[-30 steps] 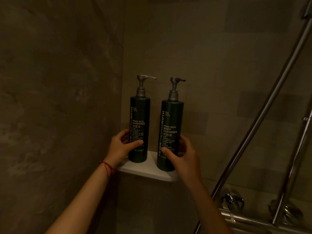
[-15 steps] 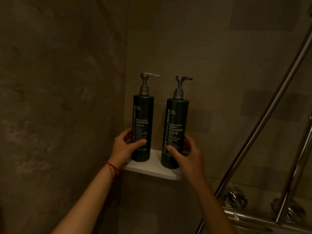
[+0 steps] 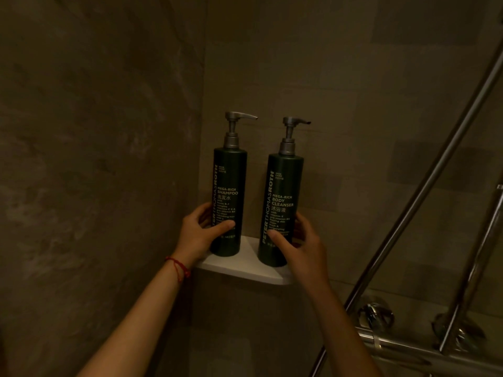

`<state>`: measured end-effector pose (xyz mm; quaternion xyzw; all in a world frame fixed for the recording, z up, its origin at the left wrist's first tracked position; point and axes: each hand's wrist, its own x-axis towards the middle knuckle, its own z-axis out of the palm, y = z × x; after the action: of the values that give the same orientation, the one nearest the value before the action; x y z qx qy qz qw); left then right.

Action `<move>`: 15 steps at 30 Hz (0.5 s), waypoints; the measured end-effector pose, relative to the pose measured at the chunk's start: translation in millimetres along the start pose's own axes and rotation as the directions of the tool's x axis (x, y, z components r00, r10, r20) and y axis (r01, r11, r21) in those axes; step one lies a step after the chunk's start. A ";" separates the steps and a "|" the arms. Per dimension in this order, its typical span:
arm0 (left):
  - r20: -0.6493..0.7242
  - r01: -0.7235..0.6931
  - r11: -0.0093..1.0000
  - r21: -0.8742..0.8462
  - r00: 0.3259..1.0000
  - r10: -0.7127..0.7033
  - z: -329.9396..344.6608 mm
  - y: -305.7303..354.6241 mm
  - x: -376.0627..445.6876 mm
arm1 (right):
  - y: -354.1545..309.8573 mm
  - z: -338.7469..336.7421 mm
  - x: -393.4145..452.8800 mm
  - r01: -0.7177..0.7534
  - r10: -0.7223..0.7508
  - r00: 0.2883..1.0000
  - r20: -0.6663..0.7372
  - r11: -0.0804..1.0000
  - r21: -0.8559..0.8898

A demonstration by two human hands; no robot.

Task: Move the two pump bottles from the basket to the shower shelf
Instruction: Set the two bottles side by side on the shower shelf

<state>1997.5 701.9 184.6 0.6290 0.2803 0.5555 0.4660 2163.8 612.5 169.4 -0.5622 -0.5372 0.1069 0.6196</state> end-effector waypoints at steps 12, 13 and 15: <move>0.017 0.028 0.999 -0.016 0.999 -0.028 -2.8 -3.1 0.5 | -1.3 1.9 -5.6 -0.050 0.050 0.999 -0.017 0.999 -0.003; 0.019 0.031 0.999 -0.019 0.999 -0.031 -3.1 -3.3 0.5 | -2.3 2.3 -6.5 -0.053 0.053 0.998 -0.022 0.999 -0.006; 0.033 0.033 0.999 -0.012 0.999 -0.032 -4.4 -3.2 -0.2 | -3.9 2.8 -8.5 -0.061 0.061 0.998 -0.023 0.998 -0.005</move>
<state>1993.8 704.3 181.4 0.6305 0.2793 0.5392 0.4834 2156.4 606.6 167.4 -0.5813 -0.5130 0.1177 0.6205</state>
